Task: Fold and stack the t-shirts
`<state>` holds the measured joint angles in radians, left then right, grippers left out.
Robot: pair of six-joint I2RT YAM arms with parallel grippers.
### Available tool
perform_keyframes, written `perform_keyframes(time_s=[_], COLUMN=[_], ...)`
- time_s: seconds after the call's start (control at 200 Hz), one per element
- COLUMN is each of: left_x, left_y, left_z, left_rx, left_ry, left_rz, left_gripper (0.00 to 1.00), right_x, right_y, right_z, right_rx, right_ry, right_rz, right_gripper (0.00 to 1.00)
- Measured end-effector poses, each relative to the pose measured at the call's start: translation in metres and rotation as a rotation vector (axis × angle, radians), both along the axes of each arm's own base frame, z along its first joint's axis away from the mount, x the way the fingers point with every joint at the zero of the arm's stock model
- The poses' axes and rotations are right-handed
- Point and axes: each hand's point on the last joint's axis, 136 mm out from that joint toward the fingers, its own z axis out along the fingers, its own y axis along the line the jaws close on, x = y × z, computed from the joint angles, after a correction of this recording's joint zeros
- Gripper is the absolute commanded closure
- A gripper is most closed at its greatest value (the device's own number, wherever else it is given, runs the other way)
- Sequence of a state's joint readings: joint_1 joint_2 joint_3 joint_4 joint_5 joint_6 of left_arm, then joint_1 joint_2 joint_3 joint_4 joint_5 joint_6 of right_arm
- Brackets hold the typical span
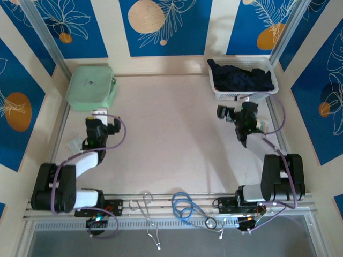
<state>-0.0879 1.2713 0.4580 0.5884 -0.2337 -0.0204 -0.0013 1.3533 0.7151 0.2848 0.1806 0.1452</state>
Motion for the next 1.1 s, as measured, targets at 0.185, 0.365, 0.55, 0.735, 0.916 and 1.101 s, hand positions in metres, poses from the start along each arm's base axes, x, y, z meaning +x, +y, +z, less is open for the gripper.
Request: perform_keyframes(time_s=[0.185, 0.365, 0.55, 0.735, 0.916, 1.101], left_x=[0.008, -0.007, -0.031, -0.041, -0.050, -0.054], left_y=[0.011, 0.011, 0.002, -0.011, -0.025, -0.031], left_z=[0.087, 0.075, 0.043, 0.041, 0.039, 0.036], left_rx=[-0.131, -0.237, -0.282, -0.312, -0.321, -0.322], left_ry=[-0.035, 0.139, 0.337, 0.421, 0.476, 0.501], left_rz=[0.114, 0.176, 0.185, 0.142, 0.095, 0.075], left_gripper=[0.01, 0.01, 0.01, 0.01, 0.00, 0.01], right_x=[0.016, 0.060, 0.125, 0.176, 0.201, 0.202], right_y=[-0.006, -0.012, -0.022, -0.040, -0.053, -0.063], right_z=[0.070, 0.109, 0.082, 0.019, -0.031, -0.059], right_rx=[0.023, 0.029, 0.016, -0.033, -0.079, -0.100], right_ry=[0.031, 0.114, 0.250, 0.401, 0.492, 0.546], right_rz=[-0.061, -0.081, -0.100, -0.132, -0.170, -0.214], right_gripper=[0.08, 0.01, 0.03, 0.06, 0.11, 0.62])
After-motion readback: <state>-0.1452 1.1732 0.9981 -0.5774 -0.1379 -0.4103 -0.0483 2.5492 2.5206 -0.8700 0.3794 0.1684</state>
